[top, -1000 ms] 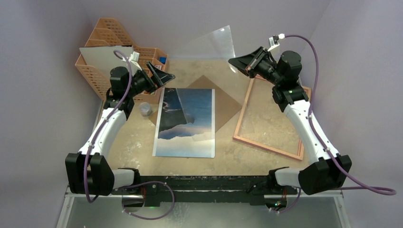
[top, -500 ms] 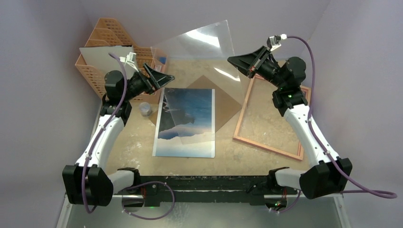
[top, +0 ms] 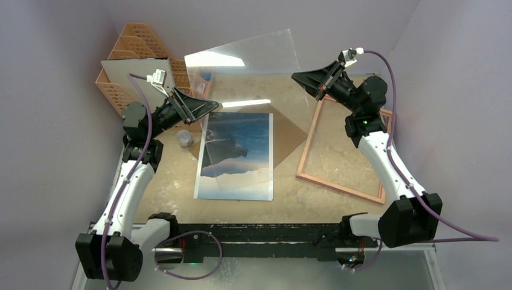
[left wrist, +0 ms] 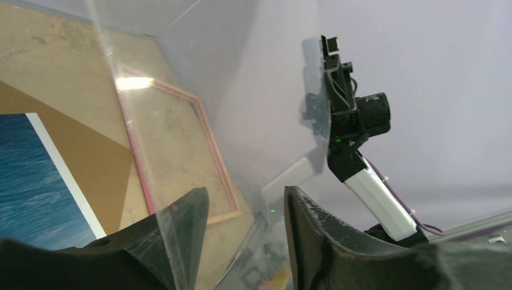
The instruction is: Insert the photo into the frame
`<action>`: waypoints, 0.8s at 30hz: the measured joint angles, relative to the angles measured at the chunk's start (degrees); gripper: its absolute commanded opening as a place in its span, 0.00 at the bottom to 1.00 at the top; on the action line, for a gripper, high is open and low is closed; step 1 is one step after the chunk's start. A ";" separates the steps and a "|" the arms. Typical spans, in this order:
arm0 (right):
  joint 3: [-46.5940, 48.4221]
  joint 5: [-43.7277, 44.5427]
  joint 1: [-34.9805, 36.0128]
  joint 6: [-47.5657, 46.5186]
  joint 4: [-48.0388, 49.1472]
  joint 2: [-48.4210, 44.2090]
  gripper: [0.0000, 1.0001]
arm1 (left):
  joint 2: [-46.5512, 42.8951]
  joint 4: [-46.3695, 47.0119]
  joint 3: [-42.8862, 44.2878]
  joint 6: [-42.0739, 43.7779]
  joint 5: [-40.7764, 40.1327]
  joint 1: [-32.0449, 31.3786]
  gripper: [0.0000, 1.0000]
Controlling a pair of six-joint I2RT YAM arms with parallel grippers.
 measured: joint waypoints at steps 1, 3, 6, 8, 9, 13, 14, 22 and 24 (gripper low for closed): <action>-0.46 -0.11 -0.74 0.11 0.83 0.09 0.00 | -0.57 -0.07 0.02 -0.17 0.35 0.00 0.42; -1.70 -0.33 -2.54 0.33 2.62 0.39 0.00 | -1.31 -0.26 0.02 -0.26 1.05 0.00 0.37; -3.30 -1.51 -5.09 0.50 4.68 1.46 0.00 | -1.88 -0.98 0.07 -0.59 1.86 0.04 0.27; -3.69 -2.05 -6.03 0.61 5.53 2.45 0.00 | -1.92 -1.33 0.13 -1.03 2.25 0.07 0.21; -3.74 -2.34 -6.23 0.59 5.73 2.82 0.00 | -1.92 -1.40 0.13 -1.11 2.43 0.07 0.20; -3.76 -3.28 -6.40 0.55 6.03 3.45 0.00 | -1.86 -0.79 0.13 -2.01 3.13 0.24 0.24; -3.76 -3.48 -6.43 0.55 6.40 3.45 0.00 | -1.81 -0.42 0.13 -2.34 3.26 0.26 0.27; -4.33 -4.42 -6.40 0.33 9.97 3.43 0.00 | 0.00 10.56 -2.51 -10.56 4.11 0.11 0.30; -4.94 -4.39 -6.40 0.35 10.40 3.41 0.00 | 0.96 13.92 -3.96 -12.68 4.15 -0.07 0.28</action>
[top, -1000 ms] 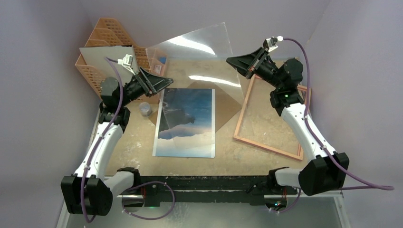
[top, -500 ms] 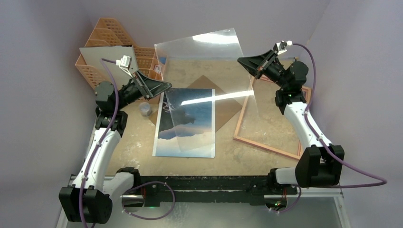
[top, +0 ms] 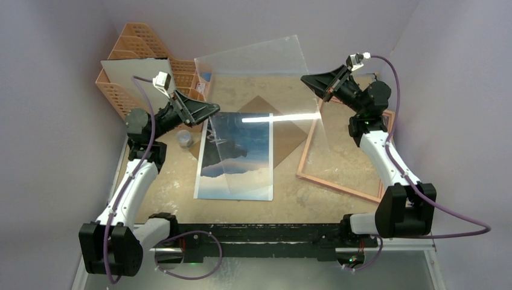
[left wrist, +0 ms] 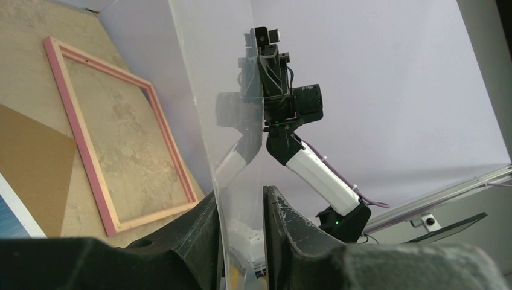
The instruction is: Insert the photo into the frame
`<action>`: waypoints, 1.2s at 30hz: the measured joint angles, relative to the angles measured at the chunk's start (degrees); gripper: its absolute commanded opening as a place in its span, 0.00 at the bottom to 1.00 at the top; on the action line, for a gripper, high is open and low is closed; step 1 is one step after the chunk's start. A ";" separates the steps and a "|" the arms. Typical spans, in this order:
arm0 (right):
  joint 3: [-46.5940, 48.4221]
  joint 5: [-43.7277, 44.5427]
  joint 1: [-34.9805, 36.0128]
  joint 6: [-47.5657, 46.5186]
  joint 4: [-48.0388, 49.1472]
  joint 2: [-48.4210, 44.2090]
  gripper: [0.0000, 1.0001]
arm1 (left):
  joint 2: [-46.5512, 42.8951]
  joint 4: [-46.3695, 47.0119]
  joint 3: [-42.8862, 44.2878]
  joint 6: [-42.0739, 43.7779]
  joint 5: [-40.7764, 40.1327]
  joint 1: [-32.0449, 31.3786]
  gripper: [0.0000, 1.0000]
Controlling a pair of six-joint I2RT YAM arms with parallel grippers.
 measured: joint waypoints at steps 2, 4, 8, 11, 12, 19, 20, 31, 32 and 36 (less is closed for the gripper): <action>-0.68 0.00 0.00 0.00 0.11 0.00 0.00 | 1.05 1.81 -0.94 -1.55 0.04 -0.09 0.26; -0.98 0.02 0.00 -0.04 0.11 0.00 0.00 | 1.51 2.27 -1.11 -2.43 0.04 -0.09 0.22; -1.07 -0.02 0.00 -0.24 0.13 0.00 0.00 | 1.53 2.91 -1.11 -2.34 0.07 -0.11 0.00; -1.07 -0.07 0.00 -1.29 -0.07 0.00 0.06 | 1.53 2.67 -1.11 -1.99 0.04 -0.15 0.00; -1.07 -0.11 0.00 -1.97 -0.44 0.00 0.10 | 1.53 2.58 -1.11 -1.79 -0.02 -0.20 0.00; -0.98 0.11 -0.15 -9.31 -9.09 0.00 0.61 | 1.40 -6.60 0.44 5.14 -1.86 -0.46 0.00; -0.98 0.59 -0.20 -10.88 -10.97 0.00 0.64 | 1.33 -9.27 1.33 6.93 -2.56 -0.48 0.00; -1.25 22.75 -1.25 -32.74 -34.45 -0.20 0.69 | -1.01 -34.21 9.70 23.87 -14.56 -0.48 0.00; -1.62 26.08 -1.25 -34.84 -35.98 -0.20 0.68 | -0.90 -35.47 9.75 24.70 -15.30 -0.48 0.00; -3.54 34.99 -1.25 -41.75 -40.02 1.77 0.64 | 0.48 -38.80 10.05 26.67 -16.52 -0.48 0.00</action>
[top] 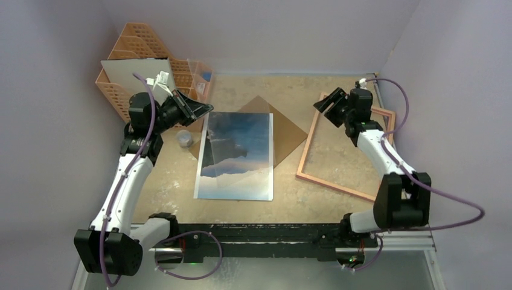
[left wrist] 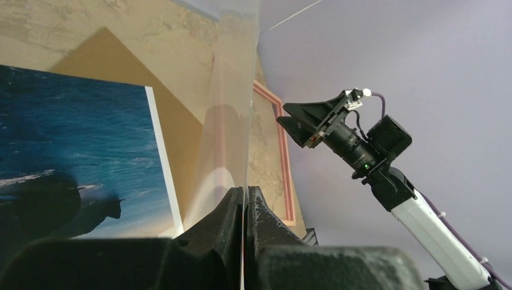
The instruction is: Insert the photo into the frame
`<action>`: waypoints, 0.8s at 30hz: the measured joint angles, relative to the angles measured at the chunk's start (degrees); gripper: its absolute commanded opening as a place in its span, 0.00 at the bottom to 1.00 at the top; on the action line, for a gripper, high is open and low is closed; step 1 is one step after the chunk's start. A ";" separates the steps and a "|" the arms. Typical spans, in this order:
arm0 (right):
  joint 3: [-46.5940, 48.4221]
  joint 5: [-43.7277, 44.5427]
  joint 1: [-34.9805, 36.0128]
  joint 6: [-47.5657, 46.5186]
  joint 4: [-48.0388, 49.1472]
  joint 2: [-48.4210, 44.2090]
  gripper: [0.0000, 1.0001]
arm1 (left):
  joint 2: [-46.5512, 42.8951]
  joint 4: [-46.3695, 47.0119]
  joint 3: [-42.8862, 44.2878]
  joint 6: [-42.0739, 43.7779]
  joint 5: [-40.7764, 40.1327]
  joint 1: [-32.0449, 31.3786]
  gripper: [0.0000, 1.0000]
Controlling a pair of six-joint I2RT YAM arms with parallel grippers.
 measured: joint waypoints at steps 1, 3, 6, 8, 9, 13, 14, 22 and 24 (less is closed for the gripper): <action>-0.02 1.20 0.04 -1.27 -0.59 1.40 0.64 | 0.42 -0.26 0.09 0.20 0.02 0.00 0.00; 0.00 3.61 0.42 -4.07 -1.53 5.53 0.64 | 1.33 -1.42 0.59 0.98 0.00 0.00 0.00; 0.39 7.87 2.38 -7.48 -4.81 12.85 0.64 | 1.99 -3.30 1.57 1.70 -0.02 0.00 0.00; 1.42 10.99 4.59 -8.79 -7.37 16.63 0.64 | 2.14 -4.42 2.45 2.60 -0.26 0.00 0.00; 2.34 13.00 5.99 -9.29 -8.70 18.49 0.63 | 2.19 -5.07 3.06 2.99 -0.55 0.00 0.00; 7.06 20.06 10.51 -10.51 -12.15 23.85 0.54 | 2.19 -7.04 4.98 5.05 -1.70 0.00 0.00; 7.80 21.18 11.13 -10.56 -12.55 24.50 0.51 | 2.19 -7.43 5.22 5.62 -1.86 0.00 0.00; 9.16 27.82 12.28 -11.37 -14.69 26.53 0.29 | 3.02 -10.21 5.73 7.76 -2.93 0.00 0.00; 9.16 27.96 12.41 -11.69 -15.02 26.69 0.20 | 3.56 -10.40 5.73 8.02 -2.95 0.00 0.00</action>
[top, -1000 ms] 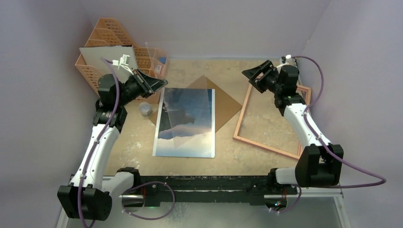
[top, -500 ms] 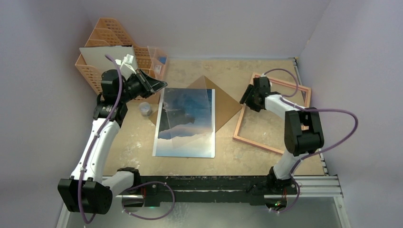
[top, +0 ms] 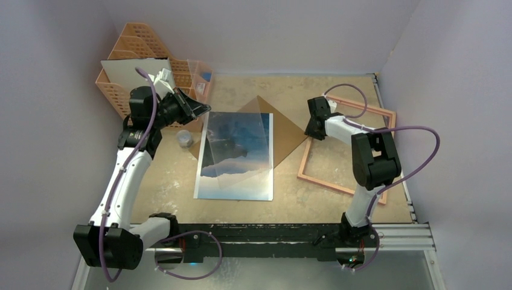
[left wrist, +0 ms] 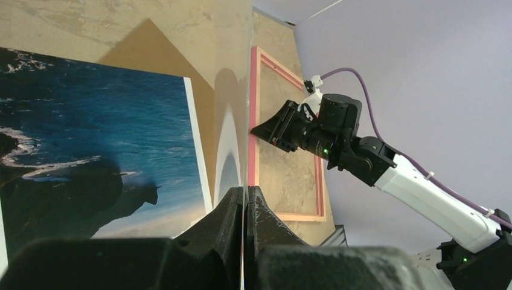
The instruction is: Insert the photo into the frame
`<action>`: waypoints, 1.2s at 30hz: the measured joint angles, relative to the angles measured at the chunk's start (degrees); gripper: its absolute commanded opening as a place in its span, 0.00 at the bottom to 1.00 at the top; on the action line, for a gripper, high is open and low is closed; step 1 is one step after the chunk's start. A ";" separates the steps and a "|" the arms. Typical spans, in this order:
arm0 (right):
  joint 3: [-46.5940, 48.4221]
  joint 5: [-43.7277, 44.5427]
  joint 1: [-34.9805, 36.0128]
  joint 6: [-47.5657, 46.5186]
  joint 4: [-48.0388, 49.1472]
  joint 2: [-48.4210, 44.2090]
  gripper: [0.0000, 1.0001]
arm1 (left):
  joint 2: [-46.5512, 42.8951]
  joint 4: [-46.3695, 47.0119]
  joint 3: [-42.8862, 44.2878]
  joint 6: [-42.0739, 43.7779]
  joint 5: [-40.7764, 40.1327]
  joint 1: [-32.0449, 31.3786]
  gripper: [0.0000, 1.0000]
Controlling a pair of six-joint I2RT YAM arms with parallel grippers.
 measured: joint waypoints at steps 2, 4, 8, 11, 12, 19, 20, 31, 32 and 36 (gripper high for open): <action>0.00 -0.02 0.07 -0.46 0.02 -0.02 0.10 | 0.44 -0.15 0.00 0.09 0.02 0.00 0.00; 0.00 -0.07 0.22 -1.05 0.00 -0.07 0.04 | 0.72 -0.44 0.00 0.11 0.02 0.00 0.00; -0.02 -1.42 0.17 -1.62 -0.26 -0.81 0.02 | 0.87 -1.42 0.24 0.48 0.04 0.00 0.00; -0.02 -1.99 0.20 -1.57 -1.51 -3.43 0.02 | 1.07 -2.08 0.83 0.79 0.04 0.00 0.00; -0.02 -2.27 0.20 -1.57 -1.66 -4.50 0.02 | 1.09 -2.34 1.05 0.96 0.00 0.00 0.00; -0.02 -6.67 0.46 -1.64 -1.33 -11.78 0.02 | 1.66 -3.85 3.48 2.38 -0.83 0.00 0.00; -0.02 -7.39 0.66 -1.68 -1.09 -11.67 0.02 | 1.70 -4.00 3.67 2.51 -1.01 0.00 0.00; -0.07 -14.84 10.56 0.09 1.88 -6.86 0.04 | 2.47 -10.69 11.26 6.75 -5.07 0.00 0.00; -0.07 -15.30 11.37 0.61 2.34 -6.27 0.05 | 2.56 -11.02 11.98 6.97 -5.09 0.00 0.00; 0.02 -17.86 13.35 3.17 4.22 -3.87 0.10 | 3.06 -12.74 14.16 7.15 -5.07 0.00 0.00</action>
